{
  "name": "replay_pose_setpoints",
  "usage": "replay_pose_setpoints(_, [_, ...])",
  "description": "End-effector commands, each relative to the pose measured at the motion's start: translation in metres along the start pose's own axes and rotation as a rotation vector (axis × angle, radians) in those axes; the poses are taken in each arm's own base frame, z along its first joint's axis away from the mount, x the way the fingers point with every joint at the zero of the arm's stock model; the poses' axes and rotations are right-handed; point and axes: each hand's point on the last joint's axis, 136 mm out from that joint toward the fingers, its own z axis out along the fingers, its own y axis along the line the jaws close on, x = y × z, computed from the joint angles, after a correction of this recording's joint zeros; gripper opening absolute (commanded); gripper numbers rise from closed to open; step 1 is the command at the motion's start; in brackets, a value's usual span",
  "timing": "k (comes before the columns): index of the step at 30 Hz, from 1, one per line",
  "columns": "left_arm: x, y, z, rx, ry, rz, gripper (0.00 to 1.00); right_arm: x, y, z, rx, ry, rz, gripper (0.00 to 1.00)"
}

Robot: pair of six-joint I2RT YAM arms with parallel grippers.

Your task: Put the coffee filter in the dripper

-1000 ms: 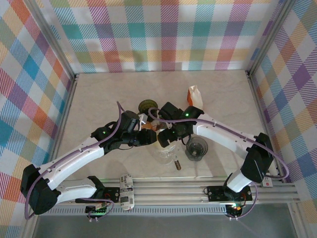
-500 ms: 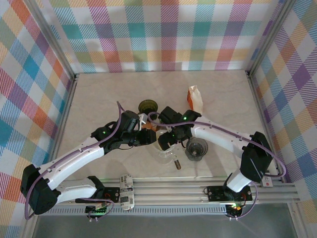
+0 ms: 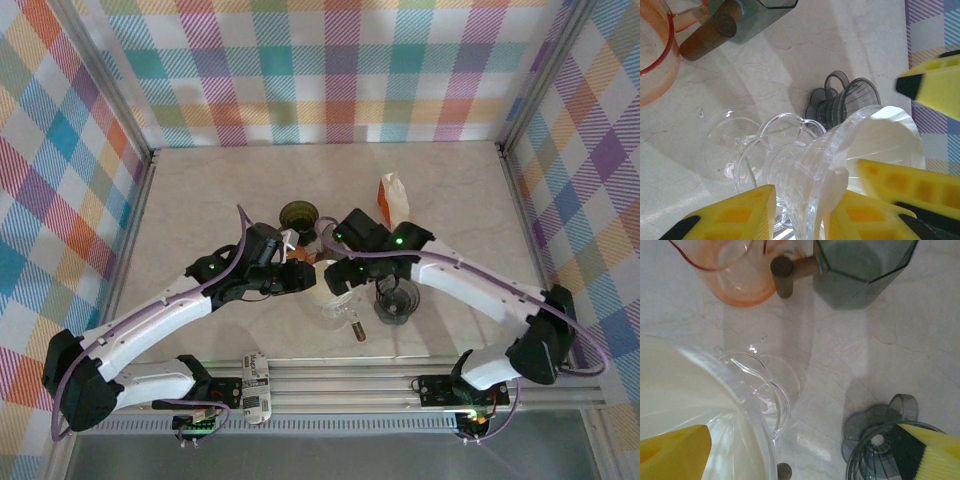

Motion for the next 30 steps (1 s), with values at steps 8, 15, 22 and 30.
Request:
replay_pose_setpoints(8, [-0.005,-0.010,-0.007,0.030,-0.031,0.010,0.39,0.001,-0.022,-0.054,0.000,-0.214,0.085,0.94])
replay_pose_setpoints(15, [-0.014,-0.021,-0.031,0.053,-0.097,0.024,0.56,0.017,-0.028,-0.073,-0.058,-0.330,0.125,0.95])
replay_pose_setpoints(22, [-0.026,-0.019,-0.062,0.020,-0.208,0.028,0.69,0.038,-0.022,-0.072,-0.157,-0.370,0.119,0.97])
replay_pose_setpoints(30, [-0.039,0.024,-0.052,-0.078,-0.226,-0.056,0.68,0.084,-0.003,-0.056,-0.301,-0.252,0.040,0.95])
